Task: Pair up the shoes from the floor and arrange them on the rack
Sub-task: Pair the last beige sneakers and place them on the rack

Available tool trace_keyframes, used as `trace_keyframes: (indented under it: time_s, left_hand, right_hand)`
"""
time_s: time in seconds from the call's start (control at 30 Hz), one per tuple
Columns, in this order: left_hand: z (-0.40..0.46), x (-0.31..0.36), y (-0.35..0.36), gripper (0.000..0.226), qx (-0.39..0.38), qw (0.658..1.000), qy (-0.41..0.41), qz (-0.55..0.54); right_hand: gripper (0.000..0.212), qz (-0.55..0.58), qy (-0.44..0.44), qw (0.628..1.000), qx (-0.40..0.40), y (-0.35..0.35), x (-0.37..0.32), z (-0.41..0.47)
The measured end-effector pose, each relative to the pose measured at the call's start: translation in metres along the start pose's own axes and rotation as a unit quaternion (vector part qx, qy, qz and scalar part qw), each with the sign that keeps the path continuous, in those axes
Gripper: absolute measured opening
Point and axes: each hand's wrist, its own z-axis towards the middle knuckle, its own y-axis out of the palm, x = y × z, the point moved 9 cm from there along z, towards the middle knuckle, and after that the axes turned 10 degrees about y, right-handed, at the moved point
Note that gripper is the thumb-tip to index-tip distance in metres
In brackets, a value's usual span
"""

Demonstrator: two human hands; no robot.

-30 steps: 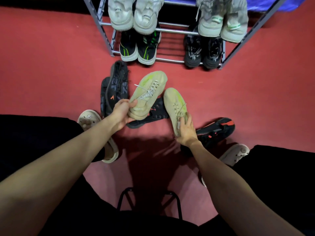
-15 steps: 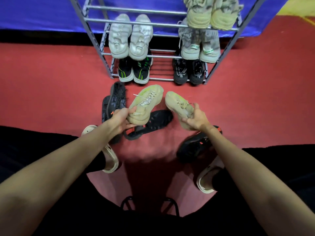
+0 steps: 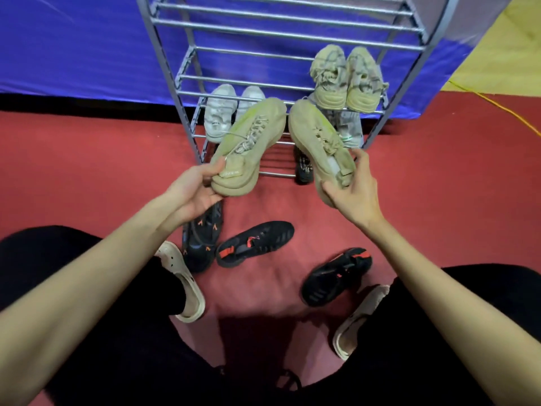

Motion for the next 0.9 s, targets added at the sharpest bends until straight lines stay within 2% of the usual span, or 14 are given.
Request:
trace_keyframes:
  time_s: [0.2,0.37,0.5,0.8,0.9]
  left_hand:
    - [0.030,0.058,0.002,0.013,0.004,0.999,0.049,-0.019]
    - [0.089,0.093,-0.005,0.013,0.020,0.998,0.060,-0.021]
    - [0.139,0.113,-0.009,0.019,0.020,0.997,0.069,-0.013]
    - [0.224,0.150,-0.028,0.011,0.050,0.989,0.139,0.014]
    - [0.239,0.159,-0.035,0.008,0.059,0.986,0.153,0.008]
  right_hand:
    - [0.088,0.003,-0.032,0.999,0.028,0.022,-0.054,0.037]
    - [0.075,-0.004,-0.028,0.999,0.028,0.063,-0.083,0.092]
    - [0.076,-0.002,-0.020,0.999,0.030,0.102,-0.102,0.135]
    - [0.052,0.031,-0.010,0.998,0.053,0.168,-0.144,0.216]
    - [0.052,0.031,0.009,0.998,0.062,0.184,-0.151,0.225]
